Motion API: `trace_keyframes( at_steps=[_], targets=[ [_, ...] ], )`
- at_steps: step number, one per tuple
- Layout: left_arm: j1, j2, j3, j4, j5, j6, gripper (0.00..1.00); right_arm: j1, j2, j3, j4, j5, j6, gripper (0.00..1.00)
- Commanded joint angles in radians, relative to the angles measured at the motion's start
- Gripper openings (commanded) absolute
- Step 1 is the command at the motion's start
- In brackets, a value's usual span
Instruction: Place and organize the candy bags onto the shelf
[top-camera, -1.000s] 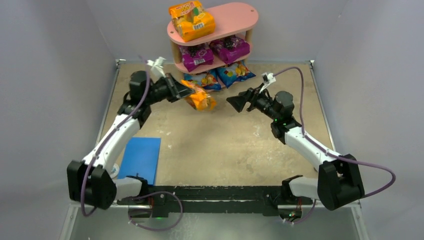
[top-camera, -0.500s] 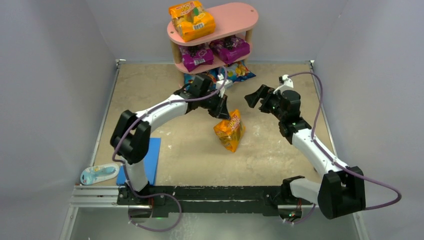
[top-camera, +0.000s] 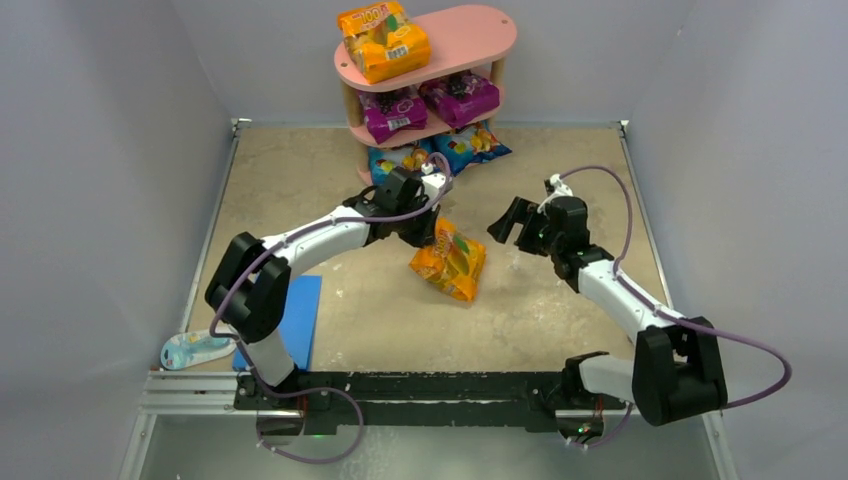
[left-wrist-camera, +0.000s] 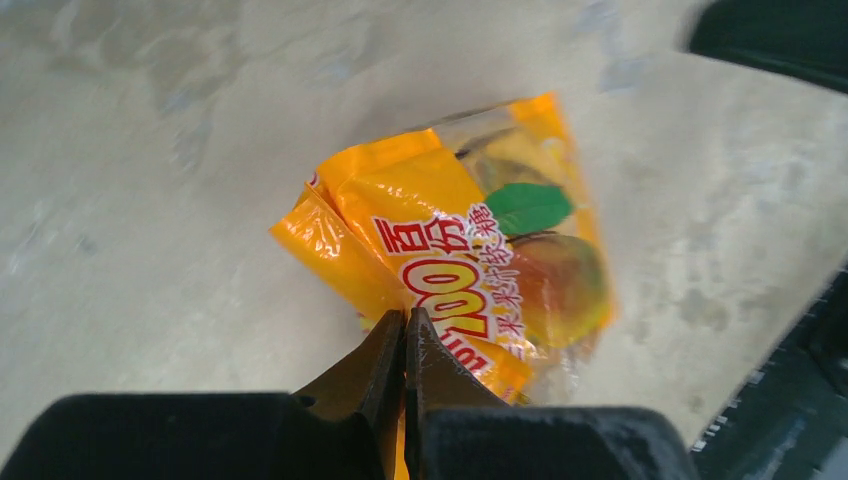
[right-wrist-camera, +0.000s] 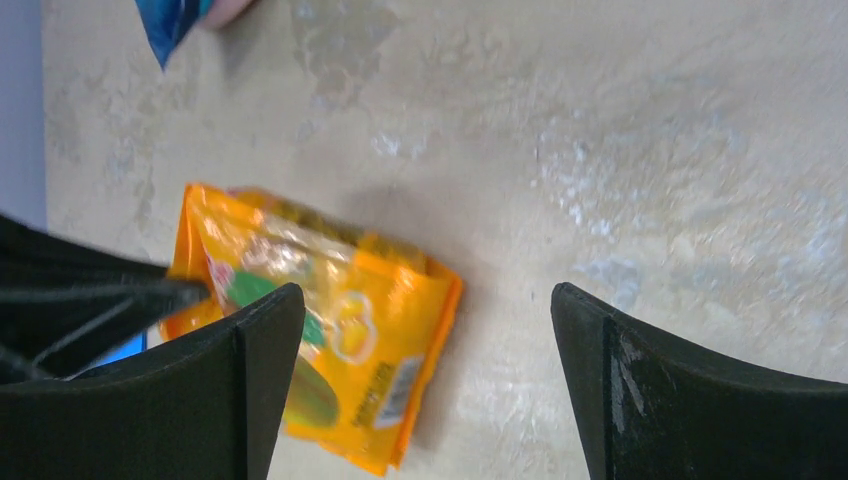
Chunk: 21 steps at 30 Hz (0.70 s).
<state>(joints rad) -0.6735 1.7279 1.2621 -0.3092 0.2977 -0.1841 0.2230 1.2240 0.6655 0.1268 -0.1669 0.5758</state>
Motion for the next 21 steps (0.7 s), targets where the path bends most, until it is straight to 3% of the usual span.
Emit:
trace_keyframes(
  at_steps=[1, 7, 21],
  targets=[
    [0.012, 0.034, -0.068, -0.056, -0.173, -0.04, 0.0, -0.003, 0.016, -0.067, 0.037, -0.125, 0.014, 0.93],
    [0.023, 0.02, -0.165, 0.011, -0.171, -0.053, 0.0, 0.003, 0.091, -0.138, 0.165, -0.319, 0.059, 0.92],
    [0.033, 0.012, -0.238, 0.073, -0.138, -0.063, 0.0, 0.094, 0.296, -0.107, 0.331, -0.461, 0.11, 0.94]
  ],
)
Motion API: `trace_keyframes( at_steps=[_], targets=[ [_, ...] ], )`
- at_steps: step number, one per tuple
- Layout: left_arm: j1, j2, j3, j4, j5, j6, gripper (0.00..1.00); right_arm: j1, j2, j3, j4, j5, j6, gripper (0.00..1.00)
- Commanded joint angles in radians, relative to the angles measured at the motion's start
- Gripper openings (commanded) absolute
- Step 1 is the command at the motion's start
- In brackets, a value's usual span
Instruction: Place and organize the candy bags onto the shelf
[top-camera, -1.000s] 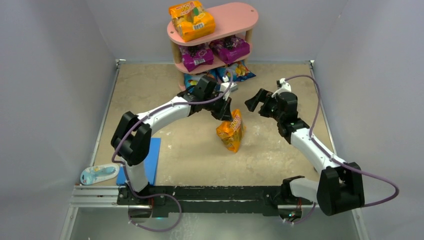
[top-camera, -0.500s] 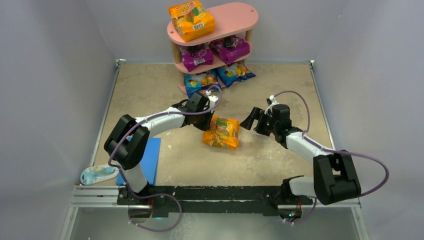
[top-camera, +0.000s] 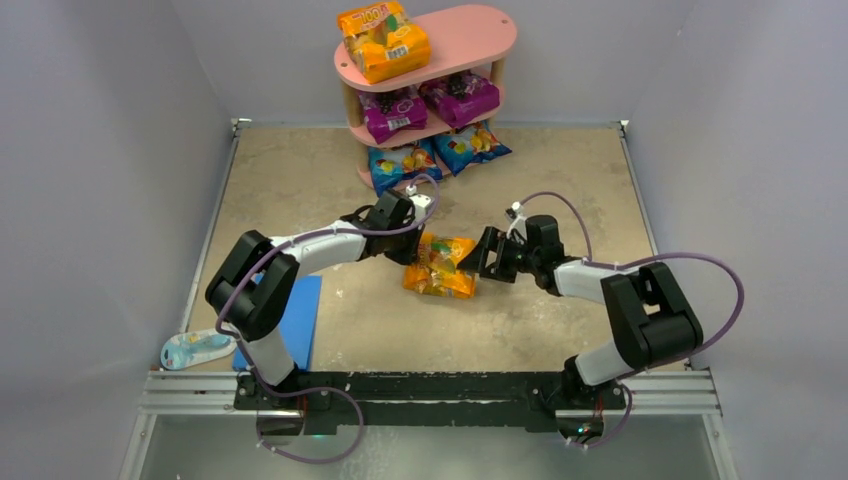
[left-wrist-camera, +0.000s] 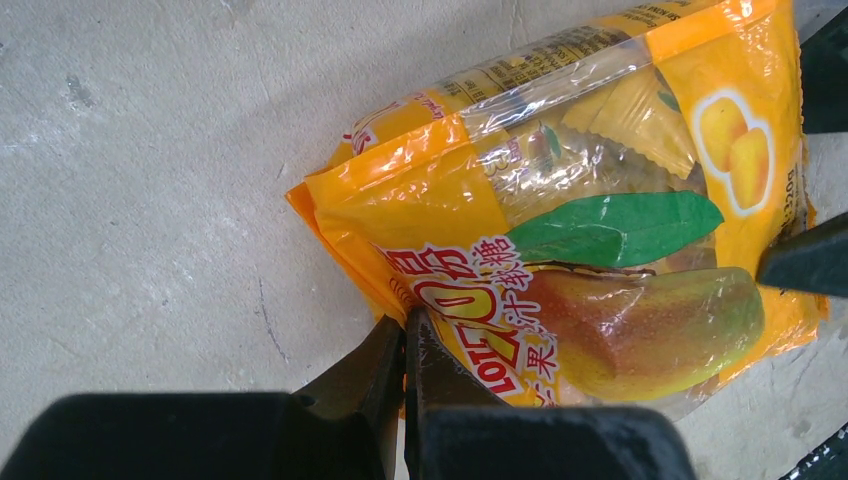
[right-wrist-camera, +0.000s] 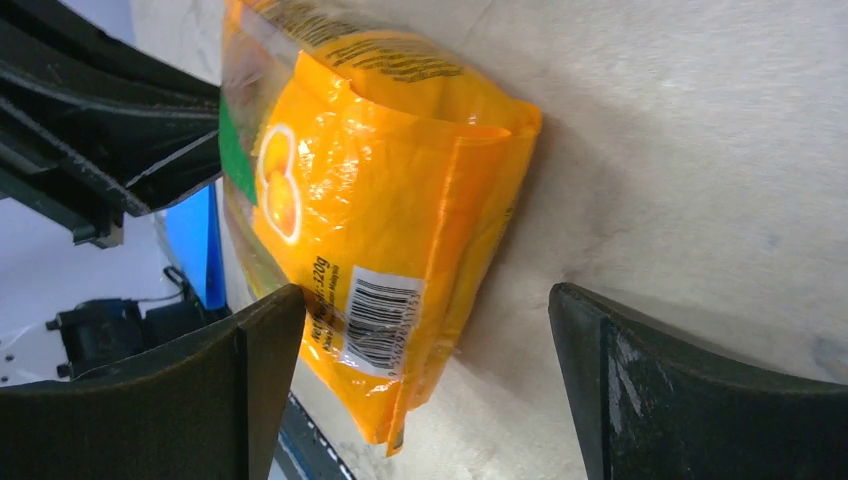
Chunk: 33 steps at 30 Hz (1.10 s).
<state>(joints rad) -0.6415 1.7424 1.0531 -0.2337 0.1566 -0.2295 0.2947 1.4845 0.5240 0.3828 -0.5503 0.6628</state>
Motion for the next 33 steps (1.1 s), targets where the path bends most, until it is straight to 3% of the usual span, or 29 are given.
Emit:
trace_keyframes(
  at_steps=[1, 3, 6, 9, 11, 19, 21, 27, 31, 33],
  targets=[
    [0.002, 0.0, -0.031, 0.0, 0.003, -0.019, 0.0, 0.028, 0.051, 0.032, 0.09, -0.091, 0.03, 0.94],
    [0.0, 0.008, -0.034, 0.004, -0.001, -0.021, 0.0, 0.034, 0.066, 0.023, 0.124, -0.108, 0.045, 0.9],
    [0.0, 0.017, -0.038, 0.011, 0.004, -0.025, 0.0, 0.047, 0.082, 0.007, 0.205, -0.156, 0.082, 0.76],
    [0.001, 0.025, -0.039, 0.026, 0.022, -0.027, 0.0, 0.056, 0.096, 0.011, 0.267, -0.188, 0.101, 0.73],
    [0.0, 0.027, -0.038, 0.027, 0.023, -0.029, 0.0, 0.059, 0.096, 0.021, 0.294, -0.196, 0.111, 0.66],
    [0.008, -0.021, -0.057, 0.019, -0.042, -0.037, 0.0, 0.059, -0.003, 0.031, 0.313, -0.215, 0.093, 0.09],
    [0.023, -0.044, -0.065, 0.01, -0.063, -0.043, 0.0, 0.052, -0.058, 0.049, 0.253, -0.215, 0.054, 0.01],
    [0.139, -0.158, -0.133, 0.018, -0.045, -0.074, 0.0, -0.018, -0.235, 0.096, 0.127, -0.182, -0.02, 0.0],
    [0.157, -0.226, -0.154, 0.02, -0.059, -0.085, 0.0, -0.054, -0.327, 0.128, 0.065, -0.181, -0.061, 0.0],
    [0.157, -0.245, -0.149, 0.007, -0.078, -0.093, 0.06, -0.062, -0.364, 0.148, 0.045, -0.169, -0.067, 0.0]
  ],
)
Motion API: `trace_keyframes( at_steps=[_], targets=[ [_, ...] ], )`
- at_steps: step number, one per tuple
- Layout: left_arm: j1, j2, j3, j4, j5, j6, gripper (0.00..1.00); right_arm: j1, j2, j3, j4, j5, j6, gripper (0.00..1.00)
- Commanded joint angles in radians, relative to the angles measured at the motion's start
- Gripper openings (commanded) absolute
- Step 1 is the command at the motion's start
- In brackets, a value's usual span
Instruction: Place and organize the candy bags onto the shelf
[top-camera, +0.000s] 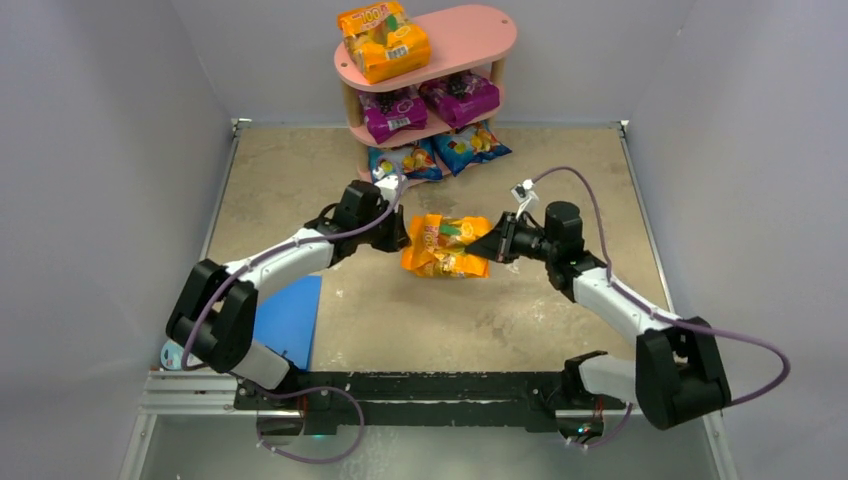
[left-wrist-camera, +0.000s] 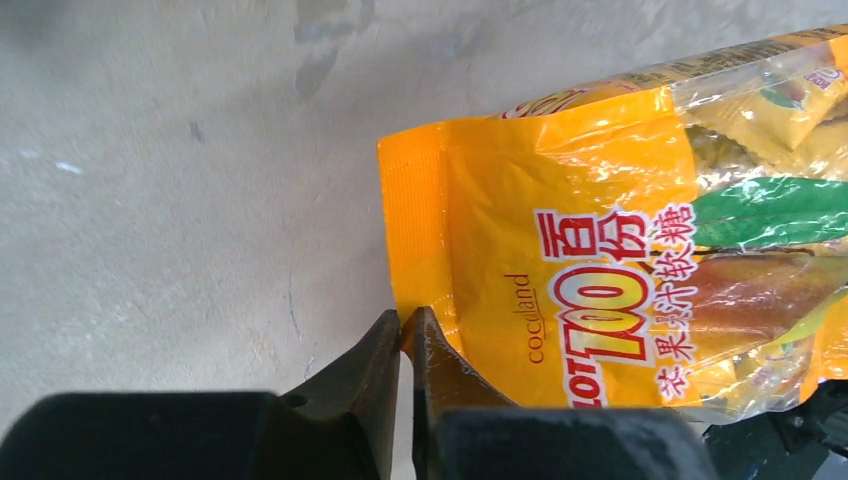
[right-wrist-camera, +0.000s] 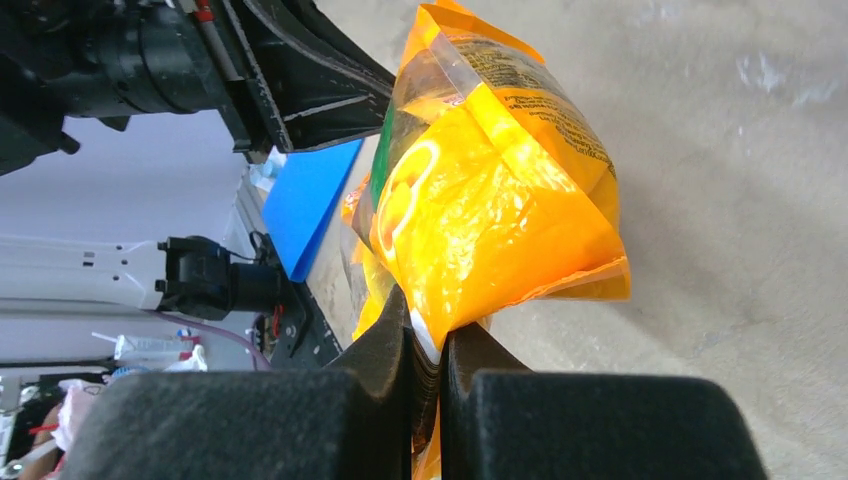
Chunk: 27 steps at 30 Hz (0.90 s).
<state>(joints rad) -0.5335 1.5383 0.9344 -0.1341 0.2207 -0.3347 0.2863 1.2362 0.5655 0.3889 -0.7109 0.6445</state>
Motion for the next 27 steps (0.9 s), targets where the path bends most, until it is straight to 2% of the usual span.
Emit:
trace_keyframes(
  at_steps=[1, 6, 8, 9, 12, 16, 20, 23, 27],
  targets=[
    [0.049, -0.05, -0.025, -0.099, -0.151, 0.006, 0.1, -0.057, -0.131, 0.121, 0.021, -0.003, -0.059, 0.0],
    [0.049, -0.113, -0.008, -0.133, -0.211, -0.022, 0.55, -0.072, -0.198, 0.203, -0.073, 0.064, -0.104, 0.0],
    [0.05, -0.15, -0.004, -0.148, -0.242, -0.037, 0.81, -0.076, -0.224, 0.224, -0.08, 0.082, -0.103, 0.0],
    [0.049, -0.173, -0.006, -0.156, -0.268, -0.046, 0.86, -0.079, -0.236, 0.237, -0.086, 0.094, -0.106, 0.0],
    [0.05, -0.24, -0.003, -0.197, -0.391, -0.097, 0.9, -0.084, -0.261, 0.286, -0.13, 0.157, -0.114, 0.0],
    [0.049, -0.314, 0.011, -0.295, -0.691, -0.228, 0.93, -0.087, -0.271, 0.363, -0.165, 0.271, -0.117, 0.0],
    [0.049, -0.363, 0.043, -0.412, -0.885, -0.342, 0.95, -0.087, -0.267, 0.418, -0.156, 0.358, -0.113, 0.0],
    [0.049, -0.41, 0.042, -0.423, -0.921, -0.357, 0.96, -0.088, -0.253, 0.45, -0.156, 0.377, -0.123, 0.0],
    [0.05, -0.478, 0.01, -0.322, -0.801, -0.298, 0.98, -0.088, -0.232, 0.492, -0.169, 0.381, -0.146, 0.0]
  ],
)
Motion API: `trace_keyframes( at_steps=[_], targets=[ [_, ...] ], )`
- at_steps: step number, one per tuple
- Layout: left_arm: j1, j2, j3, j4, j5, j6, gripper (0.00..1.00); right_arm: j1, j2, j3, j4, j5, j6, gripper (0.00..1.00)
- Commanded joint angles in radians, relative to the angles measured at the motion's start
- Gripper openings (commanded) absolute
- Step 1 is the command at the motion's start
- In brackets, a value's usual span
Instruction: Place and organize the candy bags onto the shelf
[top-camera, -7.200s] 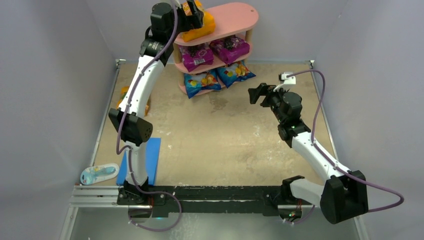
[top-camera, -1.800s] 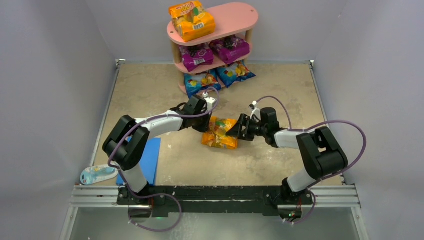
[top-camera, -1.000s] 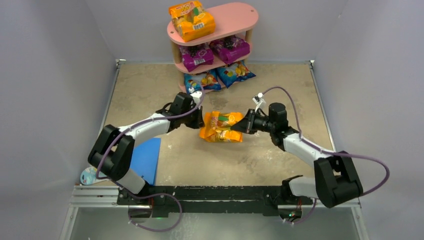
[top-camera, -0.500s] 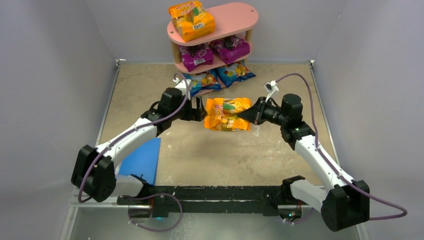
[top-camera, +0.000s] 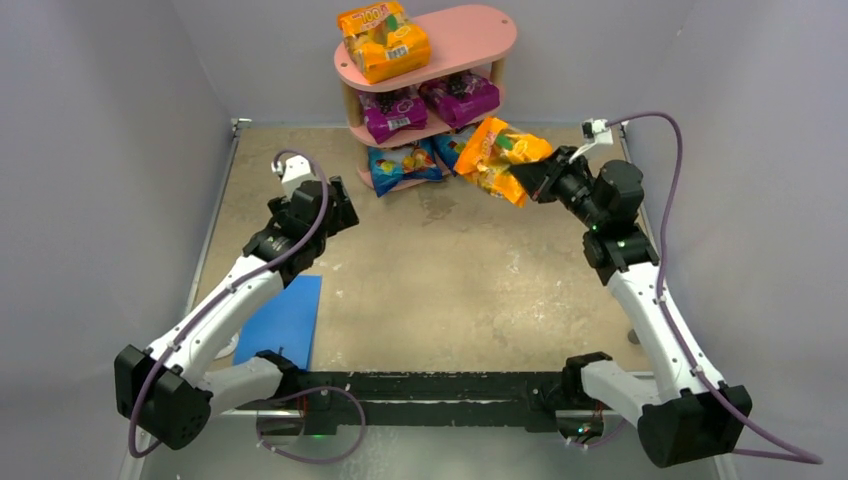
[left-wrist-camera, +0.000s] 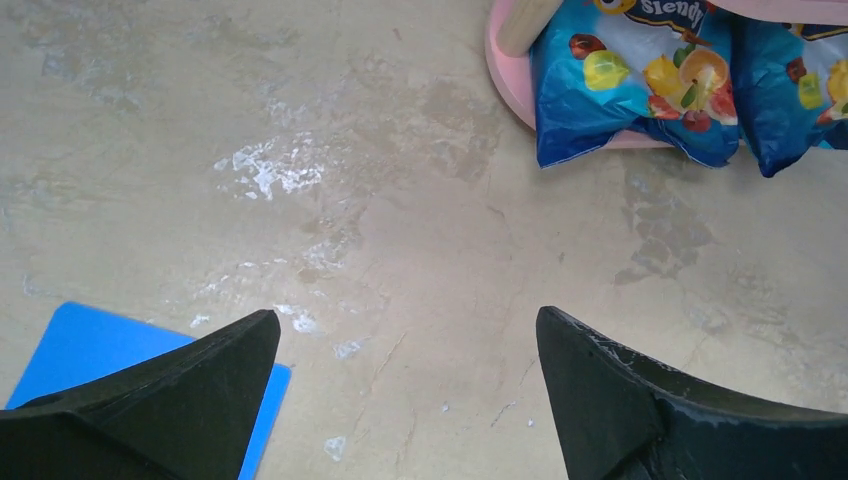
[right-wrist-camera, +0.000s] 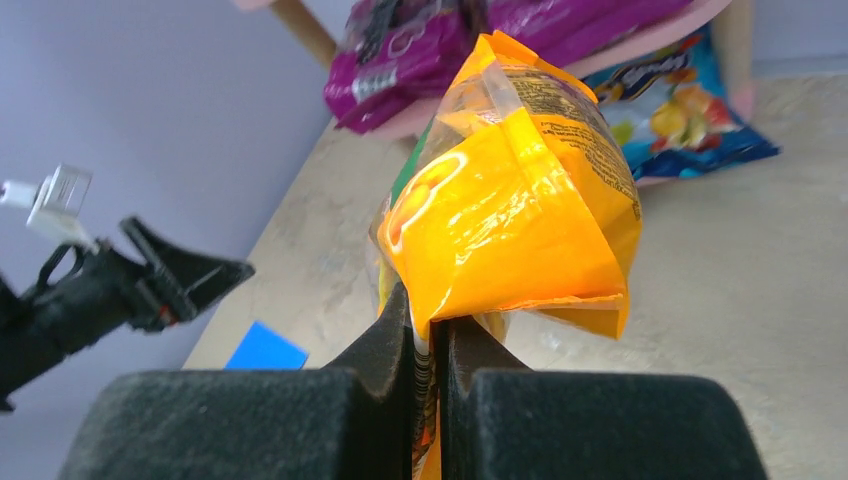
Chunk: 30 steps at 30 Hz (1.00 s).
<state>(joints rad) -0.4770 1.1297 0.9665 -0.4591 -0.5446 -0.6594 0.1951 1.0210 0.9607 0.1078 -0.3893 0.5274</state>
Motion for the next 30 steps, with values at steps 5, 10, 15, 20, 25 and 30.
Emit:
trace_keyframes(
  at_steps=[5, 10, 15, 20, 25, 30],
  targets=[
    [-0.008, -0.114, -0.05, 0.054, 0.011, 0.053, 0.99, 0.003, 0.002, 0.162, 0.106, 0.138, -0.043, 0.0],
    [-0.008, -0.131, -0.058, 0.05, -0.011, 0.043, 0.99, 0.003, 0.049, 0.269, 0.202, 0.225, -0.014, 0.0],
    [-0.007, -0.165, -0.079, 0.059, -0.046, 0.025, 0.99, 0.003, 0.196, 0.413, 0.302, 0.26, 0.009, 0.0],
    [-0.008, -0.188, -0.097, 0.064, -0.079, 0.017, 0.99, 0.003, 0.36, 0.539, 0.407, 0.258, 0.052, 0.0],
    [-0.008, -0.195, -0.115, 0.085, -0.081, 0.021, 0.99, 0.003, 0.494, 0.645, 0.568, 0.262, 0.08, 0.02],
    [-0.007, -0.184, -0.12, 0.08, -0.084, 0.017, 0.99, 0.003, 0.652, 0.772, 0.649, 0.264, 0.159, 0.02]
  ],
)
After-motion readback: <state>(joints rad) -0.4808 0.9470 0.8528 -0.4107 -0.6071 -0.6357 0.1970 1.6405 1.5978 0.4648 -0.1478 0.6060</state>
